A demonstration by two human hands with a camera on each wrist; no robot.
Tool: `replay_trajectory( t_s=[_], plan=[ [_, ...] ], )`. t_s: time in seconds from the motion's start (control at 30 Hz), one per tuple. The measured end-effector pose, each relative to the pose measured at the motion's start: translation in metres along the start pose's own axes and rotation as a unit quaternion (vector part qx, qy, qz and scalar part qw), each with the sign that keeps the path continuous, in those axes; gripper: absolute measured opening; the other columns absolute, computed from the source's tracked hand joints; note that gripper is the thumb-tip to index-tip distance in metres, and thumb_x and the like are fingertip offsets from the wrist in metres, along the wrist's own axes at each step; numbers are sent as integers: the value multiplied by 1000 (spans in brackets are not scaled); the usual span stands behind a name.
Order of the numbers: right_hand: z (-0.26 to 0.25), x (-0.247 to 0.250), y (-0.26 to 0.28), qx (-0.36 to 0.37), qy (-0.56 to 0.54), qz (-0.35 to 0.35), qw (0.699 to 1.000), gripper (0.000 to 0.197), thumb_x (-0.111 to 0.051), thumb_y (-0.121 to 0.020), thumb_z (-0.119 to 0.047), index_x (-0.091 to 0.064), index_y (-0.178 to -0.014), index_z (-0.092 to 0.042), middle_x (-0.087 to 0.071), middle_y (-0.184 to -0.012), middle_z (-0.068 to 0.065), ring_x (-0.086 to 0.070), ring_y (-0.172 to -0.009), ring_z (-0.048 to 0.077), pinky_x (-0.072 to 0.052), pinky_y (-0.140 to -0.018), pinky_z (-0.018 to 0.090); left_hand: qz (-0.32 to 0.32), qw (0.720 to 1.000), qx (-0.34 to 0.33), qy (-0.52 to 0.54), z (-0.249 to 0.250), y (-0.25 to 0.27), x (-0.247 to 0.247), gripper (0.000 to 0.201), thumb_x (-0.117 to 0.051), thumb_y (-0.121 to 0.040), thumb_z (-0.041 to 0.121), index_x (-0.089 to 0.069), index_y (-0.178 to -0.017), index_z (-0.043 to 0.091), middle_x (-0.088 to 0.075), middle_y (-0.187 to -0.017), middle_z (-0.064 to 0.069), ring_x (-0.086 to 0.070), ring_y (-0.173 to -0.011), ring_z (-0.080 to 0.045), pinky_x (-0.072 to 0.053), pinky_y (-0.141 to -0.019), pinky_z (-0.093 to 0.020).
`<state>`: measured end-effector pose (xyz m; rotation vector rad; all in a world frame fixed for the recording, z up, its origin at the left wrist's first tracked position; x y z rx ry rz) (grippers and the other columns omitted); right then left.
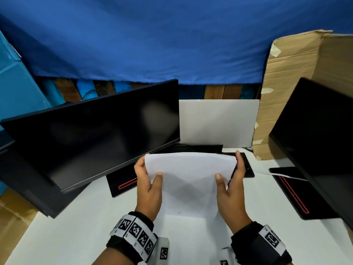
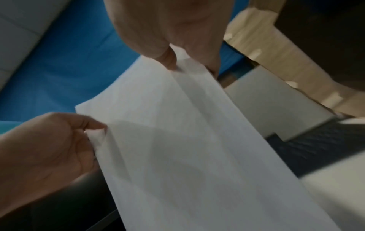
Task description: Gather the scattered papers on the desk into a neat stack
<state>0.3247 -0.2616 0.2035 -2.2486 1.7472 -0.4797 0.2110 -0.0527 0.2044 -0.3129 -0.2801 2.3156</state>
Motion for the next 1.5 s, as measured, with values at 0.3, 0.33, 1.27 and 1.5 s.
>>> replay_trajectory(
  t_s=[0.3, 0.33, 1.27, 1.5],
  plan=[
    [55, -1, 15, -140, 16, -14, 990, 34, -38, -97, 0, -44, -117, -27, -57, -101, -23, -56, -87, -22, -43, -79, 9, -38, 992, 121, -18, -55, 18, 0, 43, -37, -97, 4, -46, -111, 44, -60, -112, 19, -59, -104, 6, -46, -84, -12],
    [52, 0, 12, -132, 15, -7, 991, 33, -38, -97, 0, -44, -118, -26, -56, -101, -23, -54, -86, -25, -42, -78, 5, -37, 993, 110, -19, -52, 16, 0, 43, -37, -97, 4, -46, -112, 44, -60, -113, 20, -59, -102, 10, -46, -83, -9],
    [187, 15, 89, -361, 340, -201, 845, 48, -68, -80, -10, -31, -50, -15, -39, -56, -4, -36, -52, 6, -36, -46, 11, -196, 809, 339, -438, -202, 82, 52, 45, -62, -84, 23, -32, -50, 17, -44, -55, 2, -46, -59, -18, -40, -66, -28],
    [182, 29, 69, -357, 301, -149, 872, 35, -78, -73, -21, -61, -99, -5, -61, -87, 9, -52, -80, 20, -36, -67, 22, -146, 837, 389, -356, -206, 79, 69, 28, -72, -74, 37, -52, -71, 18, -60, -72, -3, -60, -70, -24, -55, -72, -36]
  ],
)
Point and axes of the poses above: each hand's wrist, its own y-axis away from the middle knuckle, its own x-axis out of the back of the hand, z = x × y, the point moved 9 cm from there along -y, towards the middle knuckle
